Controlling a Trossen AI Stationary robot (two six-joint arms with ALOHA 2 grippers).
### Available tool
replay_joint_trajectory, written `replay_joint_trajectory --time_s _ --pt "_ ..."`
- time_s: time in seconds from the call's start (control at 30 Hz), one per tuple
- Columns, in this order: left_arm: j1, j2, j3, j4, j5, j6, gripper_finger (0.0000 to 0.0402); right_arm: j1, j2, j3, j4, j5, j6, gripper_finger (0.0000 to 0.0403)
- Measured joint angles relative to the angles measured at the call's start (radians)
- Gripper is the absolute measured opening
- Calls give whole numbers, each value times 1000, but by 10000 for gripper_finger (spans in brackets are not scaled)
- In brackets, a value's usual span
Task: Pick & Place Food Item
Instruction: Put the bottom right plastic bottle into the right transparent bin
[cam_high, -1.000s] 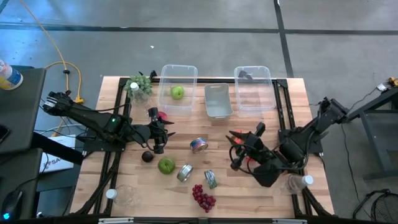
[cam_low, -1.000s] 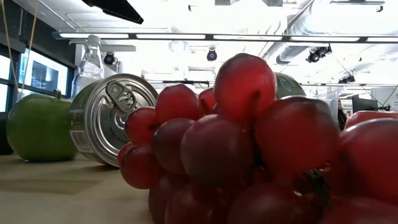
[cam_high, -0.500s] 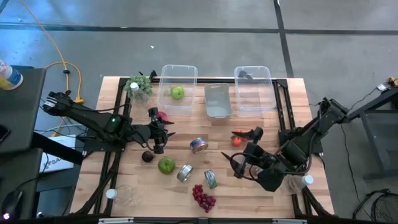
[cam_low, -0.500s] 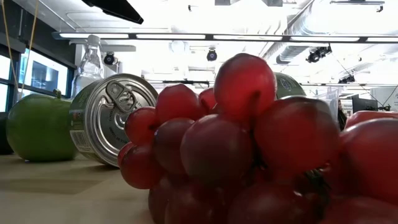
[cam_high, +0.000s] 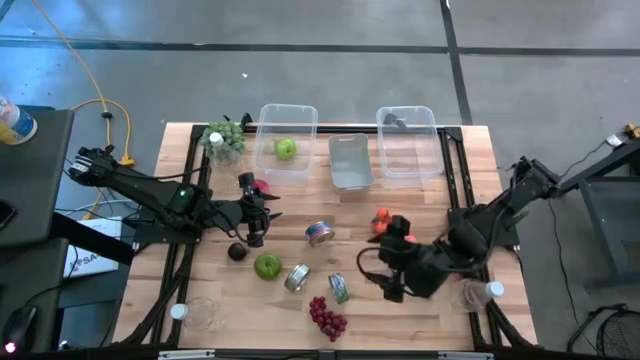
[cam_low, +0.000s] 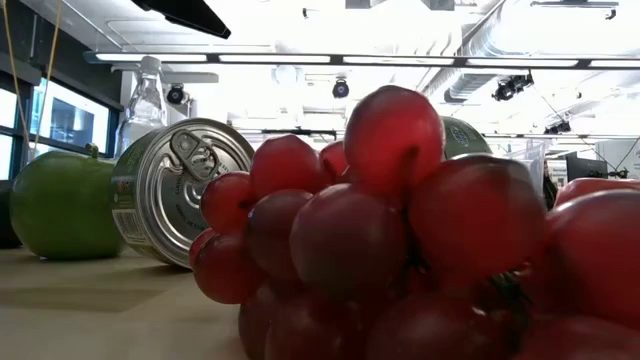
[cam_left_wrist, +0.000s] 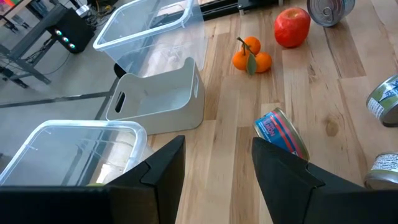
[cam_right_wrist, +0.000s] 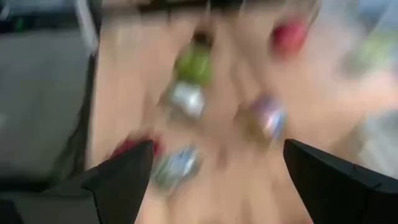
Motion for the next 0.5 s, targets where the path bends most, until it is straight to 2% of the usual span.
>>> replay_joint_trajectory --time_s 0.07,0.33,0.43,0.5 --pt "0 0 0 0 0 0 177 -41 0 31 -107 -96 102 350" --pt "0 0 0 0 0 0 177 -234 -1 170 -483 -383 268 350" --pt "0 0 0 0 0 0 177 -308 -1 195 -596 -471 312 352" --pt "0 0 0 0 0 0 177 -361 -1 204 -688 -566 385 352"
